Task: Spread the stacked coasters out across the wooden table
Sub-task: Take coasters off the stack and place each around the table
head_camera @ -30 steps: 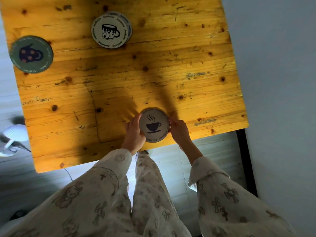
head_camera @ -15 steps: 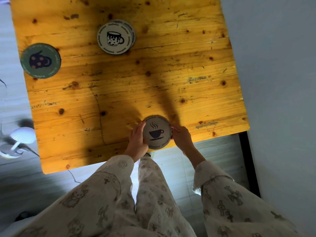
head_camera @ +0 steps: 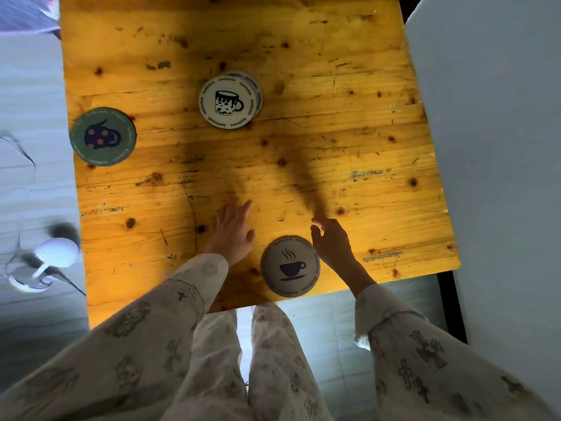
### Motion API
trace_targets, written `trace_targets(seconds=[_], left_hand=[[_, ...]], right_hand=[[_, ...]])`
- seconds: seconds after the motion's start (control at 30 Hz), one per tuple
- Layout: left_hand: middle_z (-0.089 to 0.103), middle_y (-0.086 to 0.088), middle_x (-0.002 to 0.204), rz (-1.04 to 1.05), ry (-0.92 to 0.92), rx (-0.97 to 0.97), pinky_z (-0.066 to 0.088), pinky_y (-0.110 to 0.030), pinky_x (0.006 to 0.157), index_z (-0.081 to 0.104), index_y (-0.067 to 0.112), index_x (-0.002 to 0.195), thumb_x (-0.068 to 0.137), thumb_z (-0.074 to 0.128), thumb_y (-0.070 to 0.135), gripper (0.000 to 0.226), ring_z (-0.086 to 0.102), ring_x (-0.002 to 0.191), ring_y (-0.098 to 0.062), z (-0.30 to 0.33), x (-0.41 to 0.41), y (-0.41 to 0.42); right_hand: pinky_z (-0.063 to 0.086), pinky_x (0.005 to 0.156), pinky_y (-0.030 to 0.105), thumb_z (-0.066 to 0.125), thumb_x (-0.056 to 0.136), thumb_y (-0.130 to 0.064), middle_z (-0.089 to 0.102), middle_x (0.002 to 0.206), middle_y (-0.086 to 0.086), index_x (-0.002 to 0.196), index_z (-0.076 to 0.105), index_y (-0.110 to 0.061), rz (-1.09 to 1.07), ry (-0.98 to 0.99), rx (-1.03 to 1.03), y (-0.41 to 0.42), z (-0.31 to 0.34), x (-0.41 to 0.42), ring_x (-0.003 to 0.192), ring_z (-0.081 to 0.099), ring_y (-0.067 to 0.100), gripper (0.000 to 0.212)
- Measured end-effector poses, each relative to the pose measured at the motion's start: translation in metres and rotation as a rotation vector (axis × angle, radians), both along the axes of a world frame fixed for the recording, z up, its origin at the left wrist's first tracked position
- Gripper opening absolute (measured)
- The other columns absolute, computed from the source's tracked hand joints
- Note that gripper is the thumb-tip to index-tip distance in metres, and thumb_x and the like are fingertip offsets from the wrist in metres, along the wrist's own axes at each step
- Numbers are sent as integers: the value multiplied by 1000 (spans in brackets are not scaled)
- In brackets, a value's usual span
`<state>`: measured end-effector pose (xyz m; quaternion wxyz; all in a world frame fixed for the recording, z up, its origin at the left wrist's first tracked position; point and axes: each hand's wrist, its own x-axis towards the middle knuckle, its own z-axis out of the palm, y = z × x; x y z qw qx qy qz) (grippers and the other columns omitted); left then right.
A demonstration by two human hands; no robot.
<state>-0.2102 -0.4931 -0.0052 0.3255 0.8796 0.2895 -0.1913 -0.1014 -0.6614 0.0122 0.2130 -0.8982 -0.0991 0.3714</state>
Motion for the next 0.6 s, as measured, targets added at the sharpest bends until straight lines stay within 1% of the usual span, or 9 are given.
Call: trace_targets(seconds=[0.07, 0.2, 0.27, 0.33, 0.47, 0.5, 0.53, 0.57, 0.6], left_hand=[[0, -10, 155, -10, 57, 33, 6, -54, 115, 5, 27, 142, 87, 53, 29, 73, -2, 142, -32, -1, 13, 25], [-15, -8, 155, -34, 140, 120, -1, -64, 111, -8, 29, 141, 76, 66, 39, 99, -16, 140, -32, -6, 40, 78], [-23, -7, 153, -34, 195, 170, -3, -66, 109, -14, 29, 140, 68, 71, 45, 113, -22, 139, -31, -10, 49, 101], [-29, -8, 150, 0, 255, 166, -3, -68, 107, -20, 29, 138, 62, 74, 49, 123, -26, 137, -32, -15, 54, 117], [-36, -7, 147, 46, 285, 105, 1, -72, 105, -27, 31, 135, 59, 76, 48, 129, -30, 135, -32, -20, 55, 119], [-36, -7, 147, 54, 287, 101, 1, -73, 104, -28, 31, 135, 59, 76, 46, 130, -30, 135, -32, -22, 56, 118], [-36, -7, 147, 63, 288, 102, 1, -73, 104, -29, 30, 135, 59, 77, 46, 131, -30, 135, -32, -23, 57, 118], [-36, -8, 147, 69, 289, 107, 2, -73, 104, -29, 30, 134, 58, 77, 45, 131, -29, 135, -33, -24, 59, 118], [-35, -9, 147, 72, 290, 110, 3, -73, 103, -30, 29, 134, 58, 77, 45, 132, -29, 136, -33, -23, 60, 117]], right_hand=[[34, 107, 35, 42, 96, -17, 48, 138, 17, 131, 49, -8, 82, -23, -1, 19, 2, 10, 126, 45, 31, 36], [31, 111, 38, 40, 97, -18, 42, 144, 12, 136, 41, -10, 250, -89, -7, 63, -1, 33, 133, 37, 29, 40], [31, 111, 38, 40, 97, -19, 41, 145, 12, 137, 40, -11, 270, -90, -4, 87, -6, 46, 134, 36, 29, 41], [35, 109, 38, 41, 97, -20, 43, 144, 13, 136, 41, -10, 231, -67, 6, 116, -12, 61, 132, 39, 30, 41], [45, 96, 40, 44, 95, -18, 54, 132, 18, 132, 44, -5, 99, -71, 108, 169, -15, 81, 119, 52, 34, 39], [49, 89, 40, 45, 95, -18, 55, 132, 17, 133, 43, -6, 62, -52, 139, 183, -16, 87, 115, 55, 33, 40], [52, 79, 37, 45, 94, -18, 56, 130, 17, 132, 44, -7, 14, -23, 169, 197, -15, 93, 109, 58, 32, 39], [53, 71, 35, 46, 93, -17, 60, 127, 18, 128, 48, -7, -60, 9, 204, 210, -16, 99, 100, 61, 30, 36], [55, 69, 37, 48, 91, -15, 63, 121, 20, 122, 53, -6, -173, 51, 240, 222, -16, 105, 93, 62, 31, 32]])
